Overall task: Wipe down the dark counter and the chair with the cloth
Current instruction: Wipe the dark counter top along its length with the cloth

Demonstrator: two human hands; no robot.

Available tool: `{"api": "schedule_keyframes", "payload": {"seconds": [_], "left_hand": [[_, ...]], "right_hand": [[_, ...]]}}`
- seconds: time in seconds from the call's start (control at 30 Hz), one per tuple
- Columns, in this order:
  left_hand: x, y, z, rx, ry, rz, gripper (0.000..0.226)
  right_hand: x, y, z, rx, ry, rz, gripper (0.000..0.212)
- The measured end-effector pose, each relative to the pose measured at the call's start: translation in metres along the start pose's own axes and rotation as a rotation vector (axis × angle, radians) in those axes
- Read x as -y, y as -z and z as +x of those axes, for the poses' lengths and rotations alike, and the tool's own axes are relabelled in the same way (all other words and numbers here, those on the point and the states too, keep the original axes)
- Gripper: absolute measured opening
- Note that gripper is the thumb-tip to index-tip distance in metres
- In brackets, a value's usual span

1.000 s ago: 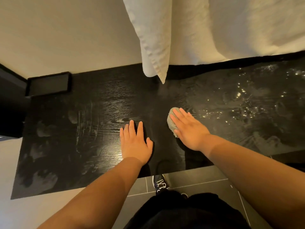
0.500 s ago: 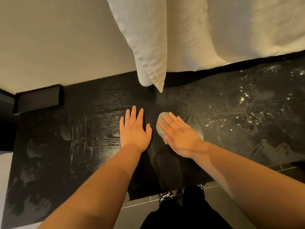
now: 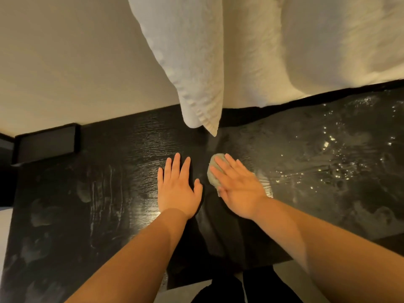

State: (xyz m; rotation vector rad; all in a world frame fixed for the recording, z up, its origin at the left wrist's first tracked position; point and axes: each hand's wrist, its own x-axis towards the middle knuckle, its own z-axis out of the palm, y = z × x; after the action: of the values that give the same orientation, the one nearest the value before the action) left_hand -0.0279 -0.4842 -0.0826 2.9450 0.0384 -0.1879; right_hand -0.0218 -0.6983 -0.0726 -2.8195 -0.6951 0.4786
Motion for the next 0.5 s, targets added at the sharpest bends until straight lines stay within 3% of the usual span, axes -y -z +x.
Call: {"api": "schedule_keyframes", "payload": {"seconds": [0.13,0.3,0.5], "left_hand": [[0.0,0.0,0.0,0.007,0.003,0.005,0.074],[0.001,-0.001,0.001,0.003,0.0,0.002,0.074],[0.003,-0.002,0.002,0.012,-0.009,-0.022,0.074]], "right_hand": [[-0.019,0.014,0.038,-0.031,0.057,-0.039,0.065],[0.0,0.023,0.078,-0.094,-0.176,0.017,0.063],[0.005,0.009,0.028,-0.018,0.099,0.011,0.062]]}}
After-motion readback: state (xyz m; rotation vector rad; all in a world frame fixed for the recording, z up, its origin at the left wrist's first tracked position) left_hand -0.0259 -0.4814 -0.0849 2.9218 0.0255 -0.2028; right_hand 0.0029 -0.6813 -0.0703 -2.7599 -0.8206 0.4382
